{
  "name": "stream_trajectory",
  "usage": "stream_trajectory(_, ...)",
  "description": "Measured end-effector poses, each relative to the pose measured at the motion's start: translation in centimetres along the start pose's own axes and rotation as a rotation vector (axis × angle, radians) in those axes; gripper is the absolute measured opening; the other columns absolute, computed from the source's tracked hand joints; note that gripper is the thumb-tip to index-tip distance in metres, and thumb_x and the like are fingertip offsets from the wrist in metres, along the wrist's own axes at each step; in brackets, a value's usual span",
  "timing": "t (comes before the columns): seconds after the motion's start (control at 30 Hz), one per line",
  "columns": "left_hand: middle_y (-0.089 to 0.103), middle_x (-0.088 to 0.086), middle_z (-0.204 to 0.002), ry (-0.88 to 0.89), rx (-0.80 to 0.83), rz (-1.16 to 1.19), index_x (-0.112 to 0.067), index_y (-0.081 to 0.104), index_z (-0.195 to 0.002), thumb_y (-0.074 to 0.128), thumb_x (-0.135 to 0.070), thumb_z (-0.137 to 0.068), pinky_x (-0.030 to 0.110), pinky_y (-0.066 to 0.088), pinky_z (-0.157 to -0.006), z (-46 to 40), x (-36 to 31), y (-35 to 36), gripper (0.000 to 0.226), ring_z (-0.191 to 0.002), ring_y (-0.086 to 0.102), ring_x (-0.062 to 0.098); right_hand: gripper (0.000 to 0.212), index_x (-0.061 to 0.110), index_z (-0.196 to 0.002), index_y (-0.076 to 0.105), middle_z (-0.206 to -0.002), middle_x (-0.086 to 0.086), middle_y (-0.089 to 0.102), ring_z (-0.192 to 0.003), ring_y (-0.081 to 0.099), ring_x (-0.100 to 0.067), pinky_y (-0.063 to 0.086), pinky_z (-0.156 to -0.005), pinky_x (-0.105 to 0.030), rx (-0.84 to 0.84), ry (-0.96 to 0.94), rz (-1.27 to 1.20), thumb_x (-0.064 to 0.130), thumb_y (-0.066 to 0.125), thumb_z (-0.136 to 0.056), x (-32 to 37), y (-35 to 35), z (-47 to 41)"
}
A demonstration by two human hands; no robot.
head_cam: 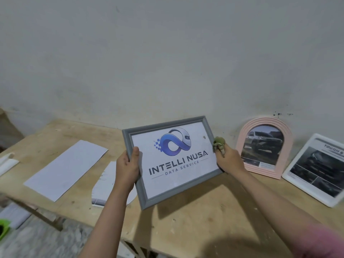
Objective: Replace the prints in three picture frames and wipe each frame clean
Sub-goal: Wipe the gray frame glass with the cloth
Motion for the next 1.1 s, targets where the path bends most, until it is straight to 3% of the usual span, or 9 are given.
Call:
stream_trajectory(0.1,0.054,0.005,-0.07,-0.008,-0.009,-0.028,-0.011,0.052,-0.077,0.053,-0.05,-0.09,0.033,0.042,-0.062,-0.4,-0.3,-0.4,0.041,-0.066,0.051,0.018,0.013,0.015,-0.098,0.056,-0.077,-0.005,0.057,-0.078,0.059,-0.032,0.04,-0.06,-0.03,-0.138,-0.052,0.009,0.022,0.047,-0.09,0.8,-0.5,-0.6)
stream_trajectory(0.23,0.052,0.008,-0.07,0.028,0.056,-0.061,-0.008,0.051,-0.076,0.051,-0.041,-0.094,0.031,0.039,-0.06,-0.5,-0.9,-0.1,0.038,-0.064,0.05,0.018,0.062,0.023,-0.136,0.045,-0.112,-0.011,0.053,-0.099,0.05,-0.028,0.046,-0.077,-0.037,-0.245,-0.228,-0.053,0.002,0.051,-0.079,3.8,-0.9,-2.7)
stream_trajectory(0.33,0.049,0.008,-0.074,0.031,0.104,-0.025,0.003,0.049,-0.083,0.054,-0.047,-0.091,0.032,0.037,-0.062,-0.1,-1.3,0.1,0.051,-0.067,0.048,0.018,0.071,0.024,-0.141,0.04,-0.137,-0.017,0.042,-0.115,0.045,-0.037,0.049,-0.085,-0.046,-0.215,-0.29,0.078,0.002,0.051,-0.075,4.2,-0.8,-4.7)
stream_trajectory(0.43,0.054,0.006,-0.066,0.065,0.096,-0.014,-0.001,0.051,-0.079,0.052,-0.038,-0.093,0.026,0.041,-0.057,0.3,-1.7,0.4,0.039,-0.059,0.053,0.012,0.063,0.015,-0.137,0.047,-0.123,-0.021,0.044,-0.103,0.051,-0.04,0.052,-0.074,-0.046,-0.151,-0.343,0.129,0.0,0.052,-0.075,3.6,-0.5,-5.7)
stream_trajectory(0.57,0.046,0.008,-0.065,0.047,0.047,0.029,-0.005,0.045,-0.069,0.058,-0.048,-0.088,0.028,0.038,-0.056,0.6,-1.0,1.0,0.049,-0.062,0.046,0.019,0.064,0.004,-0.131,0.051,-0.115,-0.027,0.045,-0.097,0.052,-0.044,0.054,-0.067,-0.048,-0.158,-0.409,0.126,-0.007,0.058,-0.069,2.3,0.3,-5.8)
stream_trajectory(0.77,0.058,0.006,-0.069,0.029,-0.006,0.048,-0.014,0.056,-0.075,0.055,-0.04,-0.092,0.034,0.043,-0.063,-0.2,-0.1,1.5,0.032,-0.065,0.054,0.019,0.038,0.005,-0.112,0.06,-0.106,-0.019,0.046,-0.086,0.052,-0.036,0.052,-0.061,-0.041,-0.067,-0.365,0.147,0.001,0.055,-0.074,2.0,1.6,-5.8)
stream_trajectory(0.93,0.055,-0.001,-0.07,0.008,-0.253,0.069,-0.013,0.052,-0.08,0.051,-0.032,-0.096,0.024,0.043,-0.059,-1.4,0.0,0.5,0.025,-0.062,0.052,0.009,0.033,0.015,-0.113,0.057,-0.099,-0.011,0.049,-0.087,0.055,-0.032,0.045,-0.07,-0.035,0.288,-0.368,0.192,0.009,0.052,-0.081,1.2,2.6,-5.8)
stream_trajectory(1.03,0.047,-0.003,-0.068,0.004,-0.407,0.046,-0.017,0.045,-0.072,0.051,-0.036,-0.096,0.025,0.039,-0.058,-2.9,-0.1,-1.8,0.031,-0.06,0.045,0.008,0.01,0.02,-0.09,0.06,-0.095,-0.004,0.061,-0.09,0.057,-0.026,0.043,-0.072,-0.031,0.458,-0.167,0.087,0.017,0.051,-0.085,0.6,3.4,-5.7)
stream_trajectory(1.1,0.044,-0.003,-0.067,0.003,-0.482,0.054,-0.019,0.042,-0.068,0.049,-0.039,-0.096,0.027,0.038,-0.058,-4.0,-0.1,-3.6,0.035,-0.06,0.042,0.009,0.015,0.017,-0.096,0.061,-0.101,-0.003,0.064,-0.091,0.058,-0.023,0.044,-0.075,-0.03,0.447,0.034,-0.09,0.029,0.052,-0.091,0.7,4.2,-5.7)
Point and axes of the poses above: each hand's wrist, its own z-axis away from the middle knuckle, its own y-axis out of the palm, x = y × z, the point moved 1 cm from there along -z, towards the middle knuckle
